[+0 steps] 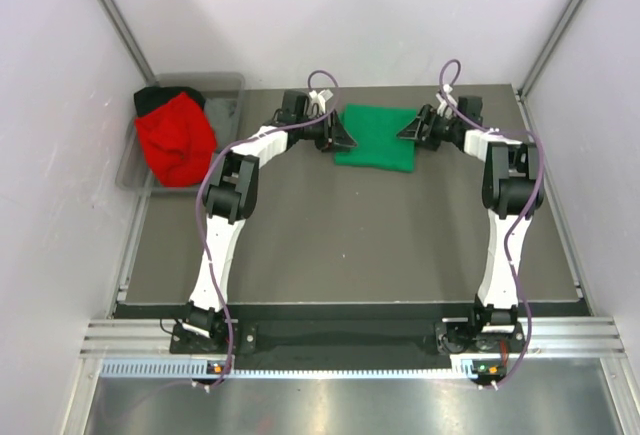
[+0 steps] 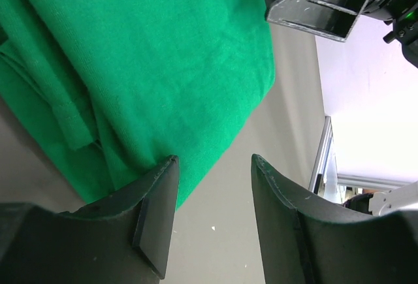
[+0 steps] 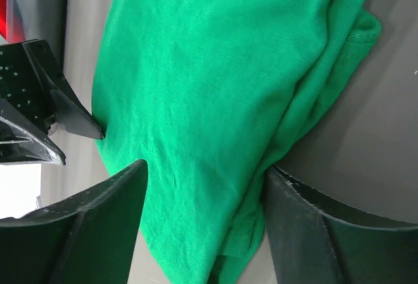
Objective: Fold and stack the t-shirts
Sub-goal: Neatly place the folded tshirt to the corner
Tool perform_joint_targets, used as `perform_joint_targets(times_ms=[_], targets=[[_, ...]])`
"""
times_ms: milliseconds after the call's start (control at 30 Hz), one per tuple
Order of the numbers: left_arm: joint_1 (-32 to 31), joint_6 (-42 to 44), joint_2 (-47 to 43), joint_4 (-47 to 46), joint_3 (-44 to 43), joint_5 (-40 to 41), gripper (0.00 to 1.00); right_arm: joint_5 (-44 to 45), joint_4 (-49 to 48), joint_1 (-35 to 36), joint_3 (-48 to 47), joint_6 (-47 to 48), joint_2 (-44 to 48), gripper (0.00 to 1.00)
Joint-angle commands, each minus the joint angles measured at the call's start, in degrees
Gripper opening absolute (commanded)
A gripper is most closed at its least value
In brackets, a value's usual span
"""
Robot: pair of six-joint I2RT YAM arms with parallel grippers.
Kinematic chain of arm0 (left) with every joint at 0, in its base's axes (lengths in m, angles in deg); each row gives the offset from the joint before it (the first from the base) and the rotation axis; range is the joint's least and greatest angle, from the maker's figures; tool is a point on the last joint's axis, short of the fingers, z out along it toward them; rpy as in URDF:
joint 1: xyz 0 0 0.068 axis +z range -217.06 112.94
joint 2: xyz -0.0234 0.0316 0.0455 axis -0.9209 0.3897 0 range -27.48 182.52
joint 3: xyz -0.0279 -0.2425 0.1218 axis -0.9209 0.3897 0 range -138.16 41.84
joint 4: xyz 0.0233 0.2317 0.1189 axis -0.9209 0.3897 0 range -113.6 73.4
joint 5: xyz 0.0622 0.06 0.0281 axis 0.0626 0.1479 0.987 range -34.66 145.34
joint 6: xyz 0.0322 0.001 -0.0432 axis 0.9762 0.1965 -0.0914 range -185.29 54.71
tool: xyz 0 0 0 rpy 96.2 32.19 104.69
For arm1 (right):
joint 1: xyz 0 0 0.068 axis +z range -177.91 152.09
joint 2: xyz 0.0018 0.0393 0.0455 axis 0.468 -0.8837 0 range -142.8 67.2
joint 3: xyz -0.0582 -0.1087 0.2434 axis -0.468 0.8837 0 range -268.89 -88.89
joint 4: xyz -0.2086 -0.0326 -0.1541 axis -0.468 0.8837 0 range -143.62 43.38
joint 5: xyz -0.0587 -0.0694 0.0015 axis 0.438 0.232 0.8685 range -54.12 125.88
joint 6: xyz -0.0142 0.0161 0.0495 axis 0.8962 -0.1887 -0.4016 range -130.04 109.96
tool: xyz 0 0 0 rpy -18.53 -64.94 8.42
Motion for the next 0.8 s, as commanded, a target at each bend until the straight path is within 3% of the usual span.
perform_joint_targets(times_ms=[0, 100, 133, 233, 300, 567, 767], targets=[[0.05, 0.75, -1.43, -1.83, -1.52, -0.89, 0.53, 0.24, 3.54, 0.62, -1.23, -0.23, -1.55, 0.66], [0.05, 0.84, -1.95, -2.01, -1.17, -1.06, 0.53, 1.65, 5.98, 0.62, -1.83, 2.04, -1.11, 0.49], [0.04, 0.93, -2.13, -1.83, -1.08, -0.89, 0.53, 2.35, 7.30, 0.62, -2.36, 3.45, -1.02, 0.34], [0.13, 2.06, -3.79, -0.44, -0.99, -0.62, 0.53, 4.64, 12.40, 0.62, -4.03, 9.42, -0.23, 0.07], [0.22, 3.47, -5.20, 1.15, -0.47, -0.45, 0.54, 4.55, 18.35, 0.62, -6.13, 14.87, 0.38, 0.00], [2.15, 15.06, -17.85, 9.94, 6.55, 3.50, 0.55, 4.10, 44.56, 0.62, -8.18, 38.57, 6.16, 0.00], [3.29, 21.66, -25.41, 16.35, 10.43, 7.46, 0.55, 9.81, 56.78, -1.30, 6.38, 50.89, 19.88, 0.00]])
